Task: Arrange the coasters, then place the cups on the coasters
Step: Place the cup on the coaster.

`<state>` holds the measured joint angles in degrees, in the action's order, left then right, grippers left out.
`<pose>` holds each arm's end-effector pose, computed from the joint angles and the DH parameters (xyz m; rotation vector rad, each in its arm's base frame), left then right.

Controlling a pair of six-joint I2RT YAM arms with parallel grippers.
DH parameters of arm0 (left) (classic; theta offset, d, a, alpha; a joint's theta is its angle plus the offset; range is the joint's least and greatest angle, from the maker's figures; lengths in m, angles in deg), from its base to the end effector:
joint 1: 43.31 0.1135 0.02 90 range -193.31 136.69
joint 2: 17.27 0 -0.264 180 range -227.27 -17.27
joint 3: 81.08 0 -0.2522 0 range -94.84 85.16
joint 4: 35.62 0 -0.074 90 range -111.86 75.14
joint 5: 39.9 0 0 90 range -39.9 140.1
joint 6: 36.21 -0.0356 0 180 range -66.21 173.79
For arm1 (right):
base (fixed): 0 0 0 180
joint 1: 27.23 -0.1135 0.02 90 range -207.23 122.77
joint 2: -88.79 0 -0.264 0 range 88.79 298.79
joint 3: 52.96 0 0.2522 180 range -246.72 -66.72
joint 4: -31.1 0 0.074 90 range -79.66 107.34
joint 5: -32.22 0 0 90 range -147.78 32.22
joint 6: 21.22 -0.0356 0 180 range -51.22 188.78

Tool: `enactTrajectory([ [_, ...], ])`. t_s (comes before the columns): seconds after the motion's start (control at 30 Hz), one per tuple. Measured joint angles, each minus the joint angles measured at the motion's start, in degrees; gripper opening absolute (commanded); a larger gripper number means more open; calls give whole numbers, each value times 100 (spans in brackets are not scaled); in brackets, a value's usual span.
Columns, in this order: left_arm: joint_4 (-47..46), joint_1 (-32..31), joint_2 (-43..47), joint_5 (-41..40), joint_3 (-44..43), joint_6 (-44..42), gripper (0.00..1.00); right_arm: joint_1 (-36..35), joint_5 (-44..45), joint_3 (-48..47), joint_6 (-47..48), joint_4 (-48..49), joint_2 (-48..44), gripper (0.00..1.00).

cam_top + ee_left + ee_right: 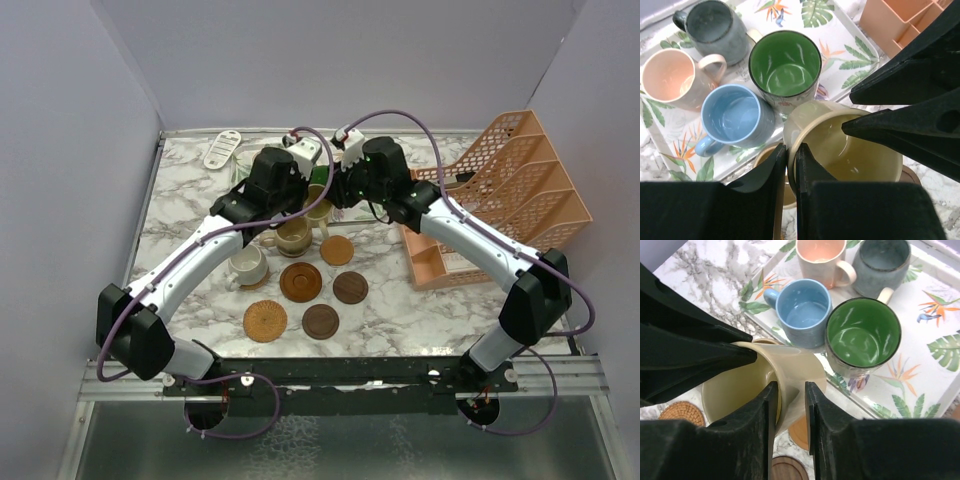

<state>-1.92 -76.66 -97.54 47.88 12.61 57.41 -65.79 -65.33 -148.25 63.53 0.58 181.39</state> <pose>0.2708 -0.1765 0.3494 0.5082 2.0093 -0.3594 0.2947 0.2409 0.3380 -0.6840 1.9939 0.6027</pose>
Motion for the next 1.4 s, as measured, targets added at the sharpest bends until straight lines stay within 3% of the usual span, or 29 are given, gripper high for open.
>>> enactTrajectory([
  [0.37, -214, -179, -188, -247, -273, -203, 0, 170, 92, -319, 105, -219, 221, 18],
  [0.6, -337, -203, -214, -243, -275, -212, 1, 192, 107, -400, 214, -321, 354, 4],
  [0.93, -623, -201, -214, 247, -275, -525, 12, 267, 125, -365, 442, -431, 291, 1],
  [1.4, -649, -96, 625, 1742, -264, -1080, 49, 911, 614, 243, 1071, -693, -15, 1],
])
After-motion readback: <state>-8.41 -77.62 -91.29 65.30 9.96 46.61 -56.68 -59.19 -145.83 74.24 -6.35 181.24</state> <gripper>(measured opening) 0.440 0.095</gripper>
